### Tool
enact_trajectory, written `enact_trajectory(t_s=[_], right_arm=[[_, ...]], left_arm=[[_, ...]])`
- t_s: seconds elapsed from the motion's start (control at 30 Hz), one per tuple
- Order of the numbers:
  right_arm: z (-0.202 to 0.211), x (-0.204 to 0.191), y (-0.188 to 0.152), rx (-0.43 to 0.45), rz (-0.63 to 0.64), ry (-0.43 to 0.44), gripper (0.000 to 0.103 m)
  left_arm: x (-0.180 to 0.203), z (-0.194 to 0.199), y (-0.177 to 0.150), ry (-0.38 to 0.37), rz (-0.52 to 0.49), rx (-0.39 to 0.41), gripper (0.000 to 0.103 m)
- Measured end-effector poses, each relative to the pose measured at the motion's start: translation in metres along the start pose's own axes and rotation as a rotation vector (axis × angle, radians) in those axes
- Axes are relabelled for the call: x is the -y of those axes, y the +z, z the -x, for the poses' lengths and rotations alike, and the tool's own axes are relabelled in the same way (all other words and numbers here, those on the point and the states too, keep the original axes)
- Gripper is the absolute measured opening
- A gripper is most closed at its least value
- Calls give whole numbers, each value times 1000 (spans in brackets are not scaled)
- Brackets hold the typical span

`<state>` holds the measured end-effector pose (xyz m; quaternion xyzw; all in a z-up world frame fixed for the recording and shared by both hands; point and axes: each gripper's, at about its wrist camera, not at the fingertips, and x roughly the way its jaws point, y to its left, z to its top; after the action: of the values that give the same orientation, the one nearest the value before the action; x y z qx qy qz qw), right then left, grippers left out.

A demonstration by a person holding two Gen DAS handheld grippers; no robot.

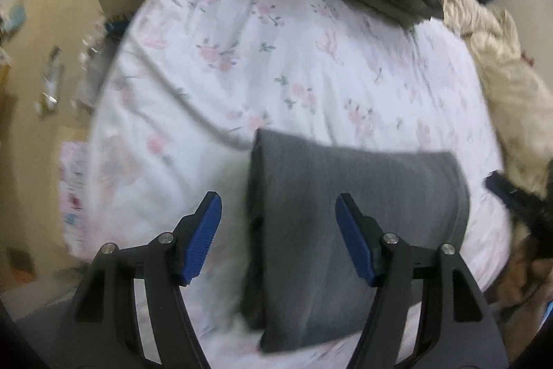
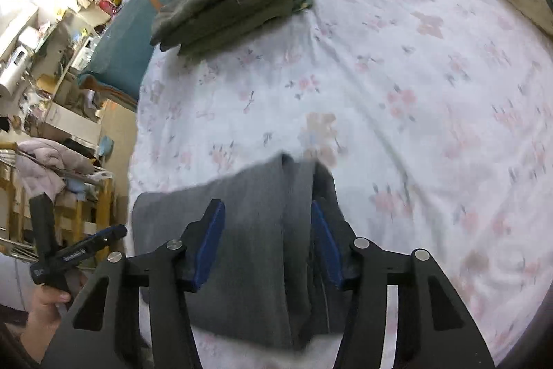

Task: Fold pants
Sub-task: 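Lay the folded bundle on the duvet and open both grippers, then grasp the folded grey bundle with both grippers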

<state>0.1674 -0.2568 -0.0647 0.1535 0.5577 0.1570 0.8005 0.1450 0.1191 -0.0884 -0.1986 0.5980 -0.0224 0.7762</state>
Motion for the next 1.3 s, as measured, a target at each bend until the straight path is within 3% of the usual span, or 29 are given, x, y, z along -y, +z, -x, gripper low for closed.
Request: enact_trajectory(t_s=[0.07, 0.13, 0.17, 0.2, 0.23, 0.3, 0.37, 0.4, 0.5, 0.63, 0.7, 0.77, 0.83, 0.93, 1.03, 1.1, 1.17, 1.3], right_arm=[[-18, -11, 7, -23, 23, 1, 50], [-36, -17, 11, -53, 53, -27, 43], [-46, -18, 12, -79, 60, -42, 28], [-53, -18, 11, -96, 66, -48, 12], [-57, -20, 9, -102, 86, -72, 12], [-58, -26, 5, -86, 127, -107, 9], [-46, -22, 6, -32, 72, -103, 7], [-46, -17, 6, -21, 48, -120, 0], [-61, -12, 2, -47, 41, -179, 1], [-36, -38, -2, 58, 158, -230, 2], [-19, -53, -9, 129, 225, -222, 2], [-9, -64, -16, 146, 257, -142, 2], [-12, -70, -22, 99, 275, -72, 2], [-34, -69, -29, -5, 275, -40, 2], [-51, -69, -36, -19, 330, -111, 0], [-59, -69, -38, -13, 357, -136, 0], [-77, -64, -43, -68, 357, -159, 0], [-89, -61, -45, -68, 367, -172, 0]], left_arm=[[-5, -12, 4, -48, 42, -4, 58], [-4, -15, 4, -54, 54, 38, 31], [-1, -14, 3, -45, 45, 54, 27], [3, -14, 3, -37, 21, 64, 8], [7, -14, 3, -29, -15, 61, 4], [14, -12, 3, 2, -67, 77, 3], [15, -10, 2, 24, -73, 108, 3], [19, -11, 1, 46, -87, 117, 3], [29, -12, -1, 113, -138, 154, 7], [25, 5, -8, 213, -85, 228, 15], [28, 16, -15, 169, -99, 279, 15], [46, 21, -25, 102, -180, 301, 15], [64, 15, -32, 6, -253, 262, 13], [85, -7, -39, -103, -325, 178, 6], [100, -28, -46, -58, -425, 173, 6], [99, -42, -46, -38, -430, 156, 6], [96, -55, -47, -26, -420, 126, 6], [108, -64, -55, 39, -473, 151, 6]])
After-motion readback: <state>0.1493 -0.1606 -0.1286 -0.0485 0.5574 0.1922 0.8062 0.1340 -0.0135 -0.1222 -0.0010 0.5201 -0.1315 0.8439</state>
